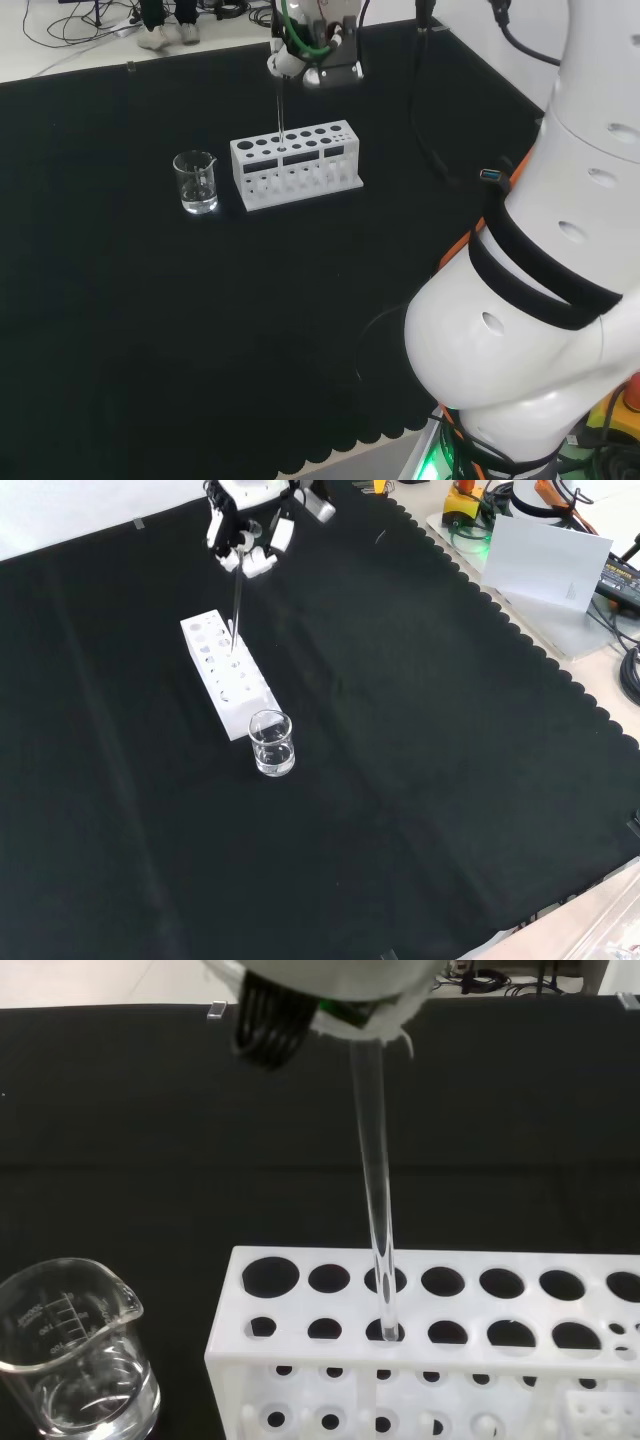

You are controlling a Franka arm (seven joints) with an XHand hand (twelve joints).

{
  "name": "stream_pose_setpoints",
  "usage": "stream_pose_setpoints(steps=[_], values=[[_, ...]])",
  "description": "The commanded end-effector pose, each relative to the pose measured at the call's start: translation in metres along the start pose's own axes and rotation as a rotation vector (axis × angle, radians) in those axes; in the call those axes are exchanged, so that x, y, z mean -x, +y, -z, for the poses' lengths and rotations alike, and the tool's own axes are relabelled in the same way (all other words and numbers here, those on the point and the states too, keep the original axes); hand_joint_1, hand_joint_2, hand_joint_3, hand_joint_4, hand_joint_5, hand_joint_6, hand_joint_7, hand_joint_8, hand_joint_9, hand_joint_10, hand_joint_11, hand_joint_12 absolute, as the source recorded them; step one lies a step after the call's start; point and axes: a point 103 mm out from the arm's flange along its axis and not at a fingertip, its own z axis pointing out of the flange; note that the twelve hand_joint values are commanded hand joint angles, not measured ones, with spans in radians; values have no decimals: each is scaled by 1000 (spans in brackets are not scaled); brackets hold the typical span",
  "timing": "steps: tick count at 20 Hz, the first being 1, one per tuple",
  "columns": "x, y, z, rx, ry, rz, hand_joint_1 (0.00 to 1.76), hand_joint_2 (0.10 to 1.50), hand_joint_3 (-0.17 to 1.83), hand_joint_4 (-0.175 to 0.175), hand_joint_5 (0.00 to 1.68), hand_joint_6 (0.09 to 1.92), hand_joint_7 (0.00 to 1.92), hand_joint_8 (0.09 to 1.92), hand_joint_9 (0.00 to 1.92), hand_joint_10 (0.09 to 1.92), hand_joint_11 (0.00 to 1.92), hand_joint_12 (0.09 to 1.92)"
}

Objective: Take the glass rod from the white test tube rack.

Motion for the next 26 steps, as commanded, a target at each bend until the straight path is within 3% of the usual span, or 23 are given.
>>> stream_pose_setpoints(steps=[1, 10, 20, 22, 26], values=[[-2, -20, 28, -1, 2, 11, 1203, 670, 764, -175, 1130, 957, 1484, 1204, 1807, 847, 1887, 597], [-9, -37, 55, 30, 1, 36, 1206, 654, 779, -175, 1149, 934, 1494, 1196, 1824, 838, 1893, 603], [-13, -55, 66, 59, 13, 65, 1207, 648, 785, -175, 1156, 924, 1497, 1193, 1831, 833, 1899, 606], [-12, -51, 75, 39, -4, 62, 1207, 647, 785, -175, 1157, 922, 1498, 1192, 1831, 832, 1899, 607], [-19, -56, 70, 55, 1, 80, 1207, 645, 787, -175, 1160, 918, 1499, 1191, 1834, 831, 1900, 608]])
